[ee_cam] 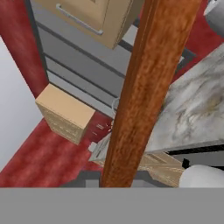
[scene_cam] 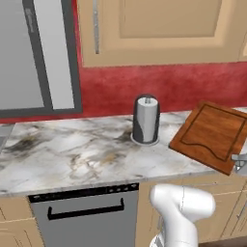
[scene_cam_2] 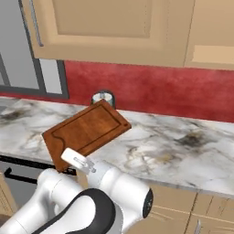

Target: Move the cutting board and knife to the sink. Then move spray from the cabinet to the counter.

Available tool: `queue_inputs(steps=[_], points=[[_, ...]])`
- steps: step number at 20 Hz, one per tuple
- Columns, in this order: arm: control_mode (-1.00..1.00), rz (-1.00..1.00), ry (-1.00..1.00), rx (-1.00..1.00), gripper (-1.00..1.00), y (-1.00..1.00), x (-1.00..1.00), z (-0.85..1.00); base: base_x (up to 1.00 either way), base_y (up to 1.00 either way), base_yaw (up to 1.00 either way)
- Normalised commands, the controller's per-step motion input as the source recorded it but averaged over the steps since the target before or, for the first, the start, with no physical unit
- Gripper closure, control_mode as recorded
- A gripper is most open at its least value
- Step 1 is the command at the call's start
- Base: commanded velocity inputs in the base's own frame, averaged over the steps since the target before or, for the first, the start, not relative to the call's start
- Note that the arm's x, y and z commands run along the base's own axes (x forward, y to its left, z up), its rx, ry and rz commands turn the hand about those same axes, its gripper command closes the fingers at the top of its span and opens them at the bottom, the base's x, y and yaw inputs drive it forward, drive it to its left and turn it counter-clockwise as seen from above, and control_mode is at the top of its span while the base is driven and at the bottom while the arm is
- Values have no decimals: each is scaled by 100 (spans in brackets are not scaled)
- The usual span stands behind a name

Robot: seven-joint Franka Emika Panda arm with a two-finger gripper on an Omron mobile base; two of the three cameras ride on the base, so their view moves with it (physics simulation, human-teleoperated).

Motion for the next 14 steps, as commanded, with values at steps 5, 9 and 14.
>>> queue_inputs(steps=[5, 9, 14], points=[[100, 0, 0, 0, 100, 0, 0, 0, 5, 100, 13], [100, 0, 0, 0, 100, 0, 0, 0, 16, 100, 14], [100, 0, 0, 0, 100, 0, 0, 0, 44, 100, 10]])
